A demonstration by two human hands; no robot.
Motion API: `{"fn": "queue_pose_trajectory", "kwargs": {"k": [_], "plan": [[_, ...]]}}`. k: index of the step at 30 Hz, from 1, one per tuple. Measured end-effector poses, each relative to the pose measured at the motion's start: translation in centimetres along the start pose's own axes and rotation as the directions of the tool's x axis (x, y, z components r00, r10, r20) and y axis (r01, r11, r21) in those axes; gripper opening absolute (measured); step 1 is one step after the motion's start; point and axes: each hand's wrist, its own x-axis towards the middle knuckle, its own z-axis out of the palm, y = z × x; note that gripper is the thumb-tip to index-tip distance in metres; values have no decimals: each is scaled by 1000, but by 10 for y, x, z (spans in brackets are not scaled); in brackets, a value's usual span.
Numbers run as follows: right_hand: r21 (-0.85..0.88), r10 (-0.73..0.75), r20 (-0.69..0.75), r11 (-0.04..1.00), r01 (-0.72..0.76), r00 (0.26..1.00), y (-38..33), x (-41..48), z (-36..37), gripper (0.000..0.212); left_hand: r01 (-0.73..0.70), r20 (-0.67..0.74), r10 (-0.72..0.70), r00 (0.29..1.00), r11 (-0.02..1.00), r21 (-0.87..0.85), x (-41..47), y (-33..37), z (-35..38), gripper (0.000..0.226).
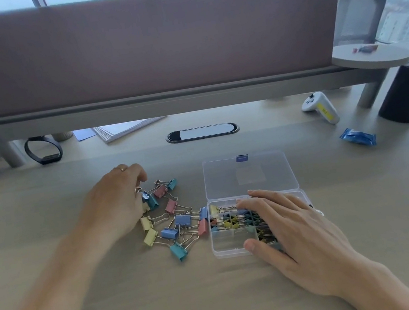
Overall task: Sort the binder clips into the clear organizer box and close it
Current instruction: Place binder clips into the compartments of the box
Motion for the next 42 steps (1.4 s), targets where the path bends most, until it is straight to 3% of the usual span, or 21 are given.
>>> {"fn": "queue_pose_trajectory", "kwargs": {"k": [4,6,11,19,31,33,35,38,39,41,42], "plan": [[6,-6,18,1000,6,1000,1,1,1,58,53,-53,-55,997,998,-44,2,-6,-2,14],[19,-10,41,1000,9,999,2,2,1,62,41,3,-41,999,997,-68,2,-4,-3,8],[29,-5,44,1000,3,999,2,2,1,60,28,128,-19,992,998,-65,1,1,-4,22],[77,37,42,996,-40,998,4,1,2,72,8,189,7,982,997,-76,-1,6,-2,20],[105,59,37,993,-62,998,5,0,4,62,126,165,-72,984,930,-346,1,10,0,25],[97,56,38,994,-59,998,6,1,4,61,162,120,-116,986,845,-510,2,12,-2,25],[96,56,41,994,-60,998,5,1,4,62,212,121,-180,976,660,-720,4,19,-9,24],[99,59,44,993,-63,997,4,1,3,64,287,273,-101,957,164,-944,2,38,-22,35],[100,60,42,993,-64,997,4,1,3,64,309,306,-52,950,63,-949,0,44,-26,40],[102,64,37,993,-67,997,4,1,3,64,339,339,3,941,-8,-941,-4,54,-29,43],[102,63,34,993,-66,997,4,1,3,64,350,350,2,937,6,-937,-6,60,-27,41]]}}
